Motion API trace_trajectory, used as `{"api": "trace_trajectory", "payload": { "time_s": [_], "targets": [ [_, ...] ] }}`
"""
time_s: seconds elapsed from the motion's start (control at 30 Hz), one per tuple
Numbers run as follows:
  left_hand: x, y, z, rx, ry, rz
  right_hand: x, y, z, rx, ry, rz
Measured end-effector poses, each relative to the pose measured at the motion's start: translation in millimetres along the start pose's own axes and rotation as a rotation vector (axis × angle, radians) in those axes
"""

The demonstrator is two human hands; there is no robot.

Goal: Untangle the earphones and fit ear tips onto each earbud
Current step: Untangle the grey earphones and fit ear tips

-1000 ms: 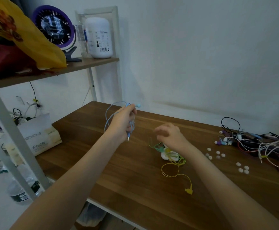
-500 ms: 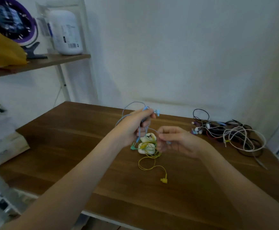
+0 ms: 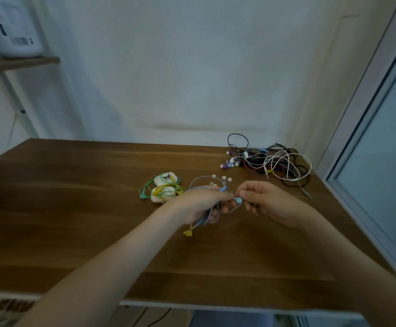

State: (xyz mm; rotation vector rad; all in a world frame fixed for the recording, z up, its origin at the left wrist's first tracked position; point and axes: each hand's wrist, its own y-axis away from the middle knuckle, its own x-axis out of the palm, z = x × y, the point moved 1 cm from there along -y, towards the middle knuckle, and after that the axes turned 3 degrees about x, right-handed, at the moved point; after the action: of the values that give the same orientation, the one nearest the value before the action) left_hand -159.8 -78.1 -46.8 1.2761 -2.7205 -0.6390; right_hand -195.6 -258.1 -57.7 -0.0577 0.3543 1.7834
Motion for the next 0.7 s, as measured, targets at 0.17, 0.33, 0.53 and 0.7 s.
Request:
{"api": "trace_trajectory", "payload": {
  "time_s": [0.17,0.33,0.53,0.7],
  "targets": [
    [2.8,-0.7,2.5,-0.041,-0.003,-0.02,1.9,4.8,-12.9,0.071,0.027,0.047],
    [-3.0,3.6,7.1,-0.064,0.041,-0.053,9.1,0.7,-19.5,0.047,0.046,0.024],
    [-12.1,13.4,7.0,-0.036,0.005,0.017,15.0,-5.7,-19.5,0.061,0.051,0.001],
    [-11.0,14.2,6.5,-0.031,-0.021,0.011,17.4,-8.2,-15.7,0.095,0.219,-0.016]
  ]
}}
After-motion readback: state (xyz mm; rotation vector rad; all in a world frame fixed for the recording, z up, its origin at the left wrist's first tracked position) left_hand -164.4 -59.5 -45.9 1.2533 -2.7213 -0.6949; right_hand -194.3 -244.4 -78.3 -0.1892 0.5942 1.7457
